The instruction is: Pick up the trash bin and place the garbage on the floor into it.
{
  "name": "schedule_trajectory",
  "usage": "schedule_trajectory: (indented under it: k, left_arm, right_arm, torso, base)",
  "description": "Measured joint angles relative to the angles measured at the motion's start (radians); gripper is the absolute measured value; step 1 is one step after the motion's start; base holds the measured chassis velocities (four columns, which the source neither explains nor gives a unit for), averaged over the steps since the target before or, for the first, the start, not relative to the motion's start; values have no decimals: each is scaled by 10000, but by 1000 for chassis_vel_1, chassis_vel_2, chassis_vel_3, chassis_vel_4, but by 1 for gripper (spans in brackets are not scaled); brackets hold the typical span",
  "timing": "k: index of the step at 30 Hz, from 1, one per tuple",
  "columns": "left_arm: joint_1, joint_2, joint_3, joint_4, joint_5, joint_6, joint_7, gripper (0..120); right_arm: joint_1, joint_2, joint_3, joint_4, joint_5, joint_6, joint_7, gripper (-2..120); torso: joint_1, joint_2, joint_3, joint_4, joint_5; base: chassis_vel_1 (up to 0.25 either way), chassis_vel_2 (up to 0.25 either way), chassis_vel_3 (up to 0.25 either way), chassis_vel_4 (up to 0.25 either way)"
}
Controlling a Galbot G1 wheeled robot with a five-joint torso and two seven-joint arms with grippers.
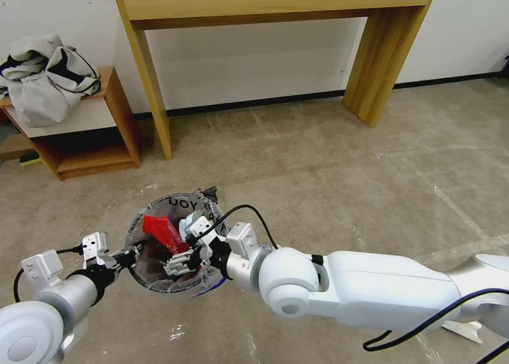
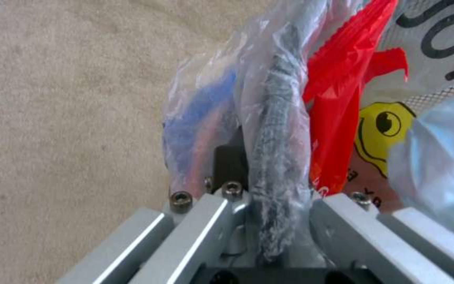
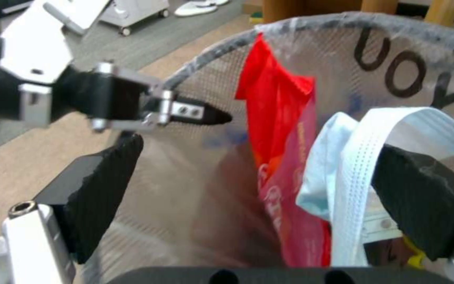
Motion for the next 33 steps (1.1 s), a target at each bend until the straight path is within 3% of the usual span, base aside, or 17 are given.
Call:
schedule_trajectory:
  k: [7,26,33]
  left_arm:
    - [0,-105,6,-69,21,-3,-6,1]
    - [115,-344,3,-339,89,3,11,1]
    - [105,-367,23,-332,117,6,45,1]
  right_arm:
    - [46,-120,-319,208,434,-338,409,100]
    - [350,450,-409,550,2369,-2803,2679,100]
    - [393,494,-305,548,2447,-2918,2861,100]
  torso:
    - [0,0,0,0,0]
    - [0,0,0,0,0]
    - [0,0,0,0,-1]
  base:
    - [0,0,0,0]
    - [0,0,0,0]
    - [0,0,0,0]
